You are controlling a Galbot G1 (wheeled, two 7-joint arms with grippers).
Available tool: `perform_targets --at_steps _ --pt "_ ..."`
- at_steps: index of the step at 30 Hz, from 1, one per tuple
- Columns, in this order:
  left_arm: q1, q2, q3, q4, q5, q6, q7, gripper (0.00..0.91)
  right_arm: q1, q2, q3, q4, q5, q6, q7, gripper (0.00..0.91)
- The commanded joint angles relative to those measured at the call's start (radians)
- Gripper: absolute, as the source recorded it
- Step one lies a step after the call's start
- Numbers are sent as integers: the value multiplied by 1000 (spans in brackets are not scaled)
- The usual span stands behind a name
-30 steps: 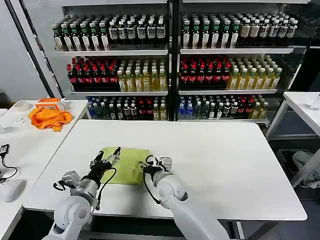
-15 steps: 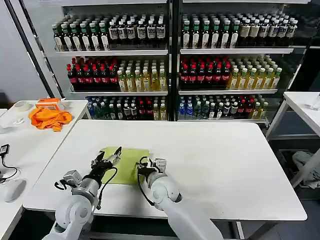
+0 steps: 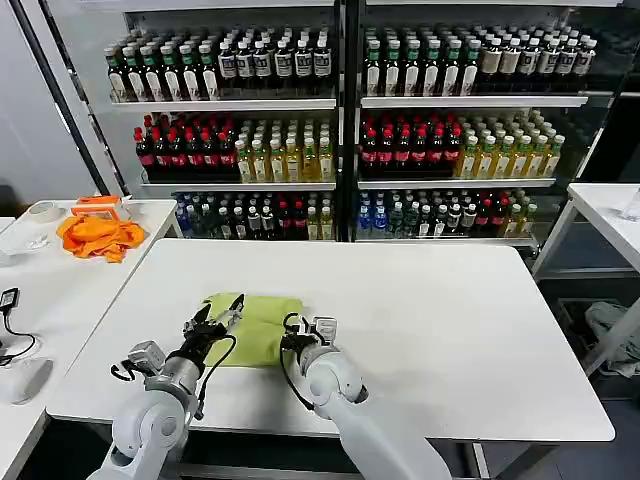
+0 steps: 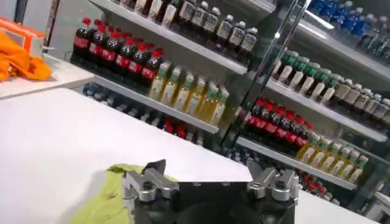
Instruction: Fold and organize the clothes.
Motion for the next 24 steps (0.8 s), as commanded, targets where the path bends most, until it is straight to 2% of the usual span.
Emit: perform_targets --at_steps 1,10,20,21,22,23,24 --pt "-1 -8 6 -5 2 1 -1 907 15 -79 28 23 -7 -12 -18 0" --pt "-3 -16 25 -7 14 3 -3 907 7 -285 94 103 2 -30 -67 0" --pt "-11 -34 48 0 41 5 -4 907 -22 -441 165 145 -8 -31 -126 0" --pt "-10 -36 48 0 43 5 -4 907 -25 -450 168 148 -19 -31 -139 71" --pt "-8 -38 49 1 53 4 -3 907 -30 -456 172 151 -51 -31 -158 595" --pt "-8 -39 50 1 57 4 -2 907 -34 -461 176 157 -91 -30 -176 907" --pt "-7 -39 50 2 69 3 0 907 -40 -466 179 166 -115 -30 -186 907"
